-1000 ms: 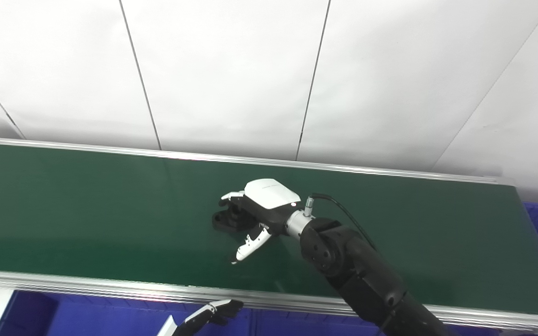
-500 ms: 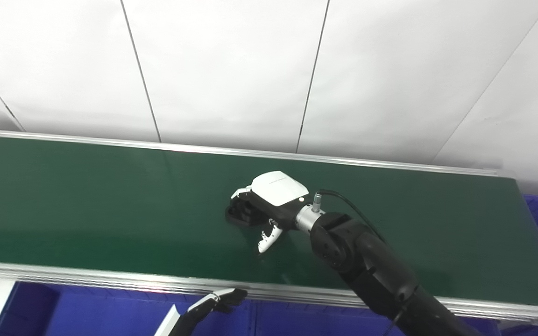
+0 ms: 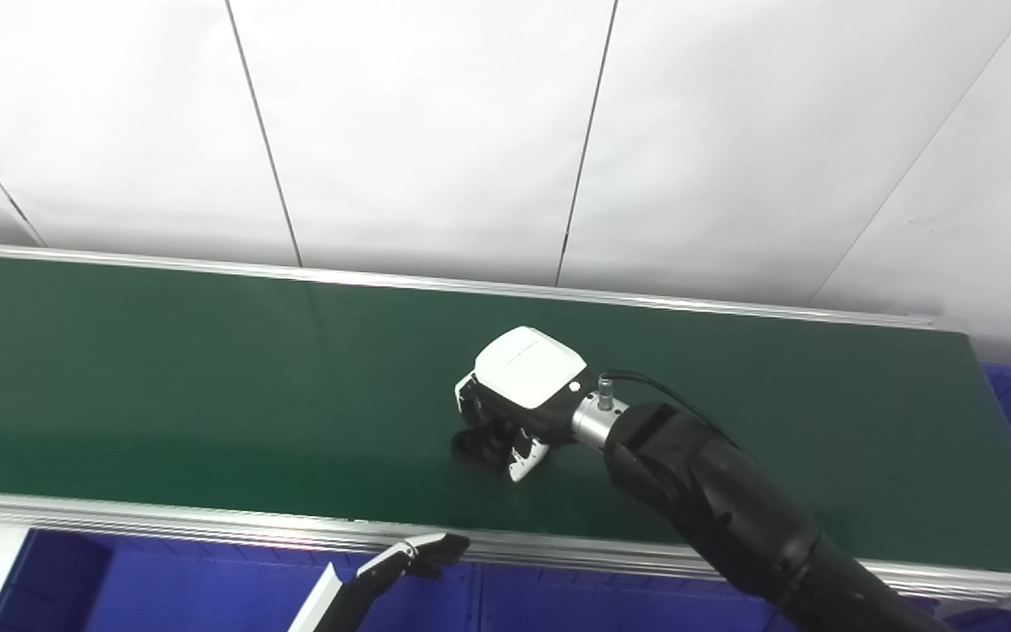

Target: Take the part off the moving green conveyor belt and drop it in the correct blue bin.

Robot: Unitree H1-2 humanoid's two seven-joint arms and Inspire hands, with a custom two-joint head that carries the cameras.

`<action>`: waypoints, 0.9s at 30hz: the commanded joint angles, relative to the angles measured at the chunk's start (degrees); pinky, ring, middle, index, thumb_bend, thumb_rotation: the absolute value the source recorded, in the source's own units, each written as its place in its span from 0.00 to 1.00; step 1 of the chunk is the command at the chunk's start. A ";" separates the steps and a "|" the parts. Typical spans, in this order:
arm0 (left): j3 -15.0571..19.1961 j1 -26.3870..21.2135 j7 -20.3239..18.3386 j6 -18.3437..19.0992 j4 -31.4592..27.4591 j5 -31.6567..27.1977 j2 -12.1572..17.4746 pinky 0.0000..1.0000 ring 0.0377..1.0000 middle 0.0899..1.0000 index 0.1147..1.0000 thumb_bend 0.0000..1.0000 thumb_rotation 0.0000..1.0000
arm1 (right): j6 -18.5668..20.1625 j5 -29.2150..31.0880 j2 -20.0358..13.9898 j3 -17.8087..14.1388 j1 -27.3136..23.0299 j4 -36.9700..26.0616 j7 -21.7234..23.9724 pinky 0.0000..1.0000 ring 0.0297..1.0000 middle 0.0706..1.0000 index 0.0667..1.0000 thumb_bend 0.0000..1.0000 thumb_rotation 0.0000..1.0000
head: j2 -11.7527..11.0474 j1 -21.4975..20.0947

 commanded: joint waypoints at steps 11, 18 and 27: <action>1.61 0.65 -1.97 -1.25 -1.16 0.25 -0.57 0.70 0.74 0.77 0.74 0.64 0.34 | -3.79 1.47 1.09 -4.84 2.07 -3.23 -3.74 0.27 0.34 0.44 0.50 0.51 0.00 | -0.57 0.01; 1.71 0.28 -2.43 -1.25 -0.97 -0.28 -0.80 0.70 0.74 0.77 0.74 0.63 0.31 | -1.98 3.59 0.70 -9.88 3.44 -12.93 0.03 0.26 0.43 0.44 0.45 0.52 0.00 | -0.39 -0.58; 2.97 0.61 -4.00 -1.25 -1.07 -0.95 -1.34 0.68 0.74 0.77 0.74 0.63 0.32 | 1.37 4.85 -0.34 -16.72 7.18 -25.01 8.44 0.26 0.43 0.48 0.42 0.52 0.00 | 0.18 -1.28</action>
